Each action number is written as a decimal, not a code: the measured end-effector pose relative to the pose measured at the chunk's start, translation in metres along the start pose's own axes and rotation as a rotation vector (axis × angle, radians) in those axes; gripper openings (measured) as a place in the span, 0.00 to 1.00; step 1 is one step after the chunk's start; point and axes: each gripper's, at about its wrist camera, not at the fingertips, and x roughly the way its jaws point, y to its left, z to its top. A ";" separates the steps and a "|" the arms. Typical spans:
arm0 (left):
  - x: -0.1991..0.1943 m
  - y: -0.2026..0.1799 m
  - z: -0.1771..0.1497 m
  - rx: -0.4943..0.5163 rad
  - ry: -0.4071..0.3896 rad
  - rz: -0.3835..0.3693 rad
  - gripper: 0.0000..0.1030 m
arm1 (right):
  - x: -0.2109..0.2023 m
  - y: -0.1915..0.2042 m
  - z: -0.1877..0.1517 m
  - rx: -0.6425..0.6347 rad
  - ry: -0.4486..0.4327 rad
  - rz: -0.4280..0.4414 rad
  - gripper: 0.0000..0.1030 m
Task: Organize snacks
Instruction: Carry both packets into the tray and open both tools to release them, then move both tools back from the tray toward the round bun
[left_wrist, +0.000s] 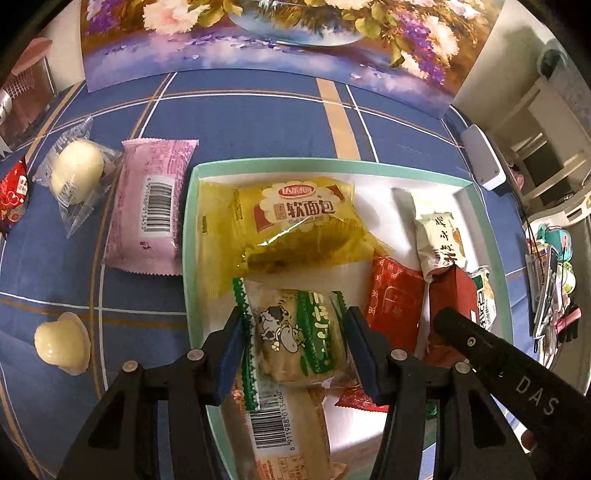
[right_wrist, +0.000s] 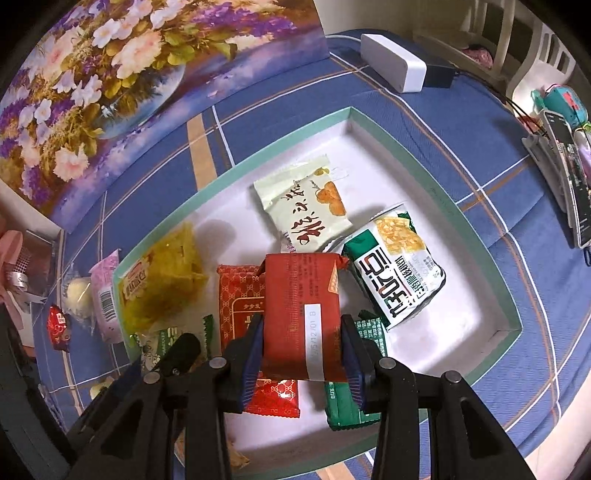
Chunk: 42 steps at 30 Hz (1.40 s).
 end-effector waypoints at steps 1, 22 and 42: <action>0.000 0.000 0.000 0.001 0.005 0.000 0.54 | 0.001 0.000 0.001 0.003 0.001 0.001 0.41; -0.060 -0.021 0.014 0.048 -0.076 -0.053 0.64 | -0.061 0.002 0.012 0.014 -0.133 0.060 0.43; -0.059 0.027 0.018 -0.110 -0.067 -0.047 0.66 | -0.031 0.008 0.006 -0.009 -0.053 0.025 0.43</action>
